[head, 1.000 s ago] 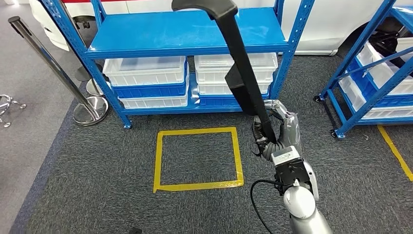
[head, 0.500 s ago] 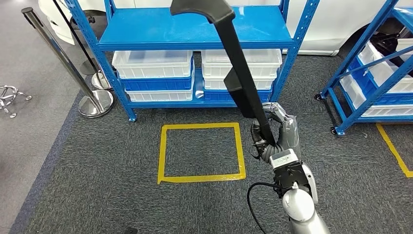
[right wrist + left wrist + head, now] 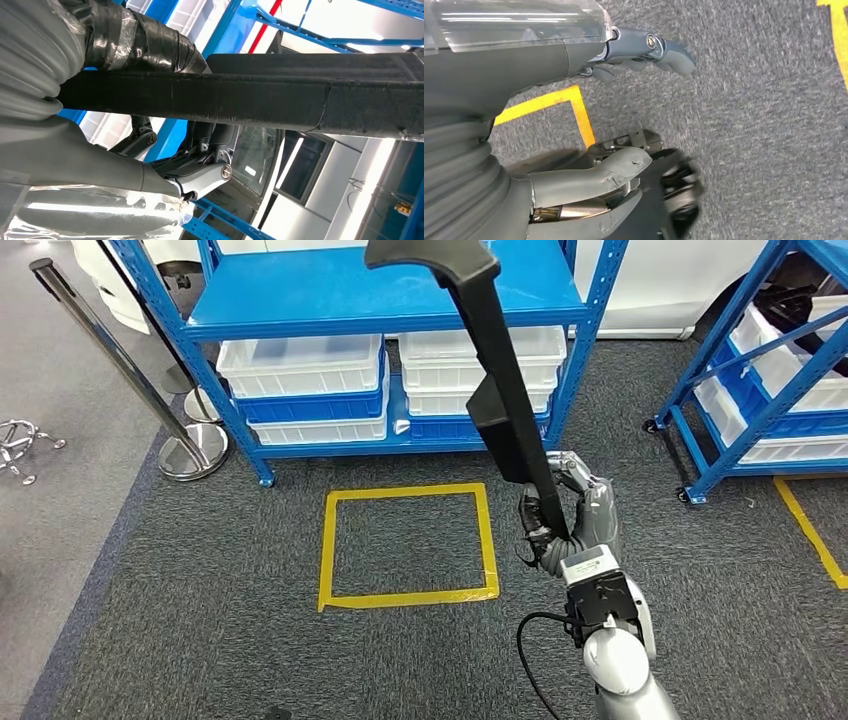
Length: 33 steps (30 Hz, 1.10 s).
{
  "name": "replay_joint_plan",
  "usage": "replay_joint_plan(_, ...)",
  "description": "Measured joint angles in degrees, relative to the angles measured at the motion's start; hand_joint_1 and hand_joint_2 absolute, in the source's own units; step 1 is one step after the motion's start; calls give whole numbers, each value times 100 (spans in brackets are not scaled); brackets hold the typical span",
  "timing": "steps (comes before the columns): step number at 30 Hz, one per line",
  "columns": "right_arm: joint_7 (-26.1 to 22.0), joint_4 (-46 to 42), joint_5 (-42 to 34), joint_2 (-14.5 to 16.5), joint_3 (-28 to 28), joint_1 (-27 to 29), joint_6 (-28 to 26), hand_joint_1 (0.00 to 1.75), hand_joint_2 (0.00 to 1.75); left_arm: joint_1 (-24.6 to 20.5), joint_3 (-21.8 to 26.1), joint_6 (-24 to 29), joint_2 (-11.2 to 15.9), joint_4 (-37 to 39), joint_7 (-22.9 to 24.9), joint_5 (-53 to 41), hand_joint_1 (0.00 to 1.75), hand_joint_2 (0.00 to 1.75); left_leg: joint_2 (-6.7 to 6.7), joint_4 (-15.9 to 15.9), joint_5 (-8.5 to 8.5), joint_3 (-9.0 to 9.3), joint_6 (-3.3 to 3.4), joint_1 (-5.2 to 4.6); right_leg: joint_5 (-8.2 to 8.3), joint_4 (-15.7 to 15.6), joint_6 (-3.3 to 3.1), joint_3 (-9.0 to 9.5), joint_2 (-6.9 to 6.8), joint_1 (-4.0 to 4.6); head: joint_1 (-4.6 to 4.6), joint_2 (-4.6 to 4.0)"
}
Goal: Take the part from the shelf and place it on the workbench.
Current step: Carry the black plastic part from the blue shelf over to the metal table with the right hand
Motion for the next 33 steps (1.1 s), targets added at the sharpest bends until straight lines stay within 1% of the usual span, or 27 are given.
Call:
replay_joint_plan(1,0,0,-3,0,0,0,2,175,175,6,0,0,-1,0,0,1,0,175,-1,71,40,-37,14,0,2,0,-4,0,2,11,1,0)
replay_joint_plan(2,0,0,-5,0,0,0,2,175,175,9,0,0,-1,0,0,1,0,175,-3,-78,181,33,38,-3,3,0,-5,4,4,18,1,0)
replay_joint_plan(3,0,0,-7,1,0,-2,2,175,175,8,0,0,-1,0,0,1,0,175,-5,-407,387,194,73,-11,4,-2,-6,12,7,23,1,0)
replay_joint_plan(5,0,-1,-8,2,0,-10,4,175,175,-2,0,0,1,0,0,1,0,175,-13,-1126,666,542,142,-50,17,-13,12,22,8,24,1,0)
replay_joint_plan(6,0,-1,-8,2,0,-15,10,175,175,-6,0,0,2,0,1,2,0,175,-17,-1347,720,644,168,-74,33,-26,37,18,6,17,0,0)
replay_joint_plan(8,0,-1,-11,2,0,-21,29,175,175,-4,1,0,4,0,5,3,0,175,-26,-1481,745,681,207,-119,83,-65,106,7,2,-1,0,0)
replay_joint_plan(10,0,1,-13,1,-2,-22,42,175,175,4,2,0,4,0,15,4,0,175,-23,-1608,842,707,254,-101,67,-68,159,0,-2,-11,1,0)
replay_joint_plan(11,0,1,-14,1,-3,-26,44,175,175,4,2,0,4,0,21,4,0,175,-15,-1680,897,718,280,-88,-29,10,173,-28,-1,-8,2,0)
replay_joint_plan(12,0,2,-15,0,-7,-33,45,175,175,0,2,-1,4,0,27,5,0,175,-6,-1735,945,720,303,-74,-198,192,178,-94,0,-3,3,0)
replay_joint_plan(14,1,4,-19,0,-17,-42,46,175,175,-8,2,-3,4,0,36,6,0,175,2,-1736,984,666,333,-84,-611,786,191,-306,2,1,4,0)
replay_joint_plan(15,1,7,-20,0,-22,-42,46,175,175,-6,2,-5,4,0,41,7,0,175,3,-1717,994,628,336,-85,-734,1056,203,-390,2,1,4,0)
replay_joint_plan(16,2,10,-21,0,-27,-39,46,175,175,-4,2,-8,4,0,45,6,0,175,4,-1691,1002,590,333,-85,-750,1184,216,-407,0,-2,3,0)
replay_joint_plan(17,2,13,-21,0,-29,-39,46,175,175,-1,2,-12,3,0,49,4,0,175,5,-1656,1008,549,329,-82,-659,1109,229,-323,-3,-8,4,0)
replay_joint_plan(19,2,15,-21,0,-31,-50,49,175,175,0,2,-17,-1,0,56,-5,0,175,5,-1569,1011,465,308,-72,-386,511,244,59,-13,-24,3,0)
replay_joint_plan(20,2,15,-21,1,-31,-60,51,175,175,-3,2,-19,-3,0,59,-11,0,175,3,-1515,1011,421,287,-75,-287,219,232,230,-13,-14,2,0)
replay_joint_plan(21,2,15,-21,1,-32,-69,54,175,175,-4,2,-20,-5,0,61,-16,0,175,1,-1470,1016,387,257,-80,-244,30,214,328,-11,-3,2,0)
replay_joint_plan(22,3,15,-21,1,-32,-77,57,175,175,-5,2,-20,-5,0,62,-19,0,175,-2,-1436,1029,357,225,-86,-246,-47,189,351,-6,12,2,0)
replay_joint_plan(24,4,16,-21,2,-33,-82,61,175,175,-4,2,-20,-3,0,65,-17,0,175,-6,-1413,1063,320,159,-83,-191,-59,116,308,4,26,3,0)
replay_joint_plan(25,4,17,-21,2,-33,-88,62,175,175,-4,2,-20,-2,0,65,-16,0,175,-9,-1386,1032,291,124,-71,-159,-72,70,283,2,24,2,0)
replay_joint_plan(26,4,17,-20,2,-33,-95,63,175,175,-5,2,-20,-2,0,66,-15,0,175,-11,-1295,926,245,87,-58,-117,-84,19,251,-3,20,2,0)
replay_joint_plan(27,4,17,-20,2,-33,-102,64,175,175,-5,2,-20,-1,0,66,-15,0,175,-13,-1108,746,169,52,-44,-74,-96,-22,213,-9,15,1,0)
replay_joint_plan(28,4,17,-20,2,-33,-107,65,175,175,-6,2,-20,-1,0,66,-15,0,175,-13,-822,513,73,20,-29,-34,-96,-46,168,-13,19,1,0)
replay_joint_plan(29,4,17,-20,2,-33,-109,66,175,175,-6,2,-20,-1,0,66,-14,0,175,-12,-476,284,-32,-4,-15,7,-96,-60,115,-16,28,1,0)
replay_joint_plan(30,4,17,-21,2,-33,-109,66,175,175,-5,2,-20,-1,0,67,-14,0,175,-12,-171,125,-108,-18,-3,49,-94,-64,59,-19,39,1,0)
replay_joint_plan(31,4,17,-21,2,-33,-109,66,175,175,-4,2,-20,-2,0,69,-14,0,175,-12,7,65,-115,-20,5,93,-92,-65,0,-21,51,1,0)
replay_joint_plan(32,4,17,-21,2,-33,-109,66,175,175,-4,2,-20,-2,0,71,-13,0,175,-14,-18,113,-19,-6,7,140,-92,-64,-60,-20,63,1,0)
replay_joint_plan(33,4,17,-21,2,-33,-109,66,175,175,-6,2,-20,-3,0,73,-13,0,175,-17,-245,237,182,25,1,186,-92,-61,-115,-16,74,1,0)
